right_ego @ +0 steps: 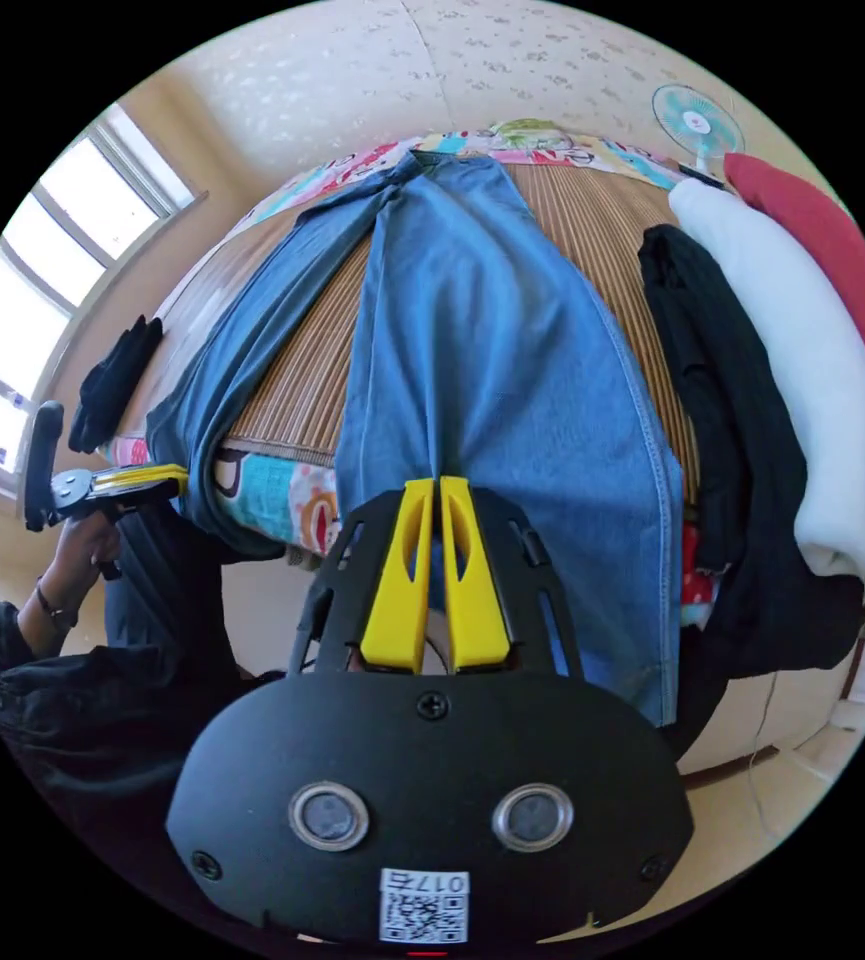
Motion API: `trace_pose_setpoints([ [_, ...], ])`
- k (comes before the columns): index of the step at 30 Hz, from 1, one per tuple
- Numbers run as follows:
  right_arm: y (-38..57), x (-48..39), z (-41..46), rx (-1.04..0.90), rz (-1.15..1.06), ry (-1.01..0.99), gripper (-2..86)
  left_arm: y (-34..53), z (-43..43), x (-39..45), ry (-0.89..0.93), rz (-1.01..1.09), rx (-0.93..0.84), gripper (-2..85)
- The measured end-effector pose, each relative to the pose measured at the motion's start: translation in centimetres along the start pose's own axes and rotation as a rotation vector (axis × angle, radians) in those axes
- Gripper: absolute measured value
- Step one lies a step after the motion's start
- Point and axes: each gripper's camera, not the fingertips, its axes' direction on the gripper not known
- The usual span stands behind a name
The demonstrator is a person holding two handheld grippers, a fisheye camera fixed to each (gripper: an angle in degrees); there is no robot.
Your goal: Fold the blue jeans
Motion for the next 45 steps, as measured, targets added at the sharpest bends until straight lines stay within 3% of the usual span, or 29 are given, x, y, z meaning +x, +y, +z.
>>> trace_pose_setpoints([
  [4, 3.9, -1.9, 1.0, -0.190, -0.034, -0.148, 2.1, 3.3, 2.7, 3.5, 0.026, 0.287, -0.325, -0.7],
  [6, 6.3, -3.8, 2.5, -0.360, -0.145, -0.208, 2.1, 4.6, 3.3, 3.8, 0.095, 0.302, -0.393, -0.7],
  [8, 9.4, -6.9, 3.7, -0.549, -0.333, -0.312, 2.5, 5.0, 2.9, 2.7, 0.200, 0.233, -0.376, -0.8],
  [10, 10.1, -7.8, 3.3, -0.567, -0.394, -0.380, 3.1, 4.2, 0.7, 0.0, 0.315, 0.100, -0.249, -0.9],
  [12, 8.7, -7.3, 2.1, -0.476, -0.361, -0.418, 3.8, 2.6, -2.0, -2.3, 0.387, 0.015, -0.084, -0.9],
  [14, 5.0, -5.2, 0.2, -0.245, -0.270, -0.406, 3.9, 0.3, -4.4, -3.9, 0.419, -0.018, 0.065, -0.9],
  [18, -1.2, -2.1, 0.0, 0.098, -0.107, -0.276, 3.0, -7.5, -7.2, -4.8, 0.249, -0.080, 0.212, -0.5],
  [20, -5.1, -1.7, 2.7, 0.225, -0.075, -0.067, 2.5, -11.0, -7.1, -4.5, 0.145, -0.089, 0.233, -0.4],
  [22, -7.6, -1.5, 5.8, 0.242, -0.018, 0.066, 2.1, -15.4, -6.6, -4.2, 0.044, -0.067, 0.236, -0.2],
  [23, -9.0, -1.2, 8.8, 0.145, -0.013, 0.097, 1.9, -16.3, -6.5, -4.3, 0.029, -0.068, 0.242, -0.2],
  [29, -7.7, -1.4, 10.7, 0.191, -0.029, 0.103, 1.4, -25.5, -4.0, -7.5, 0.030, -0.086, 0.259, 0.1],
  [36, -7.2, -1.5, 12.0, 0.200, -0.038, 0.114, 1.2, -33.3, -3.1, -12.1, 0.168, -0.087, 0.131, -0.2],
  [38, -7.1, -1.6, 12.4, 0.202, -0.043, 0.125, 1.2, -33.9, -4.3, -14.0, 0.229, -0.114, 0.165, -0.4],
  [40, -7.0, -1.3, 12.5, 0.204, -0.037, 0.108, 1.2, -32.9, -7.7, -18.8, 0.277, -0.285, 0.356, -0.5],
  [42, -7.0, -0.8, 12.6, 0.205, -0.031, 0.086, 1.2, -32.1, -8.9, -23.1, 0.310, -0.452, 0.403, -0.1],
  [45, -7.0, -0.7, 12.8, 0.205, -0.031, 0.086, 1.3, -28.5, -10.5, -28.6, 0.144, -0.714, 0.455, 4.1],
])
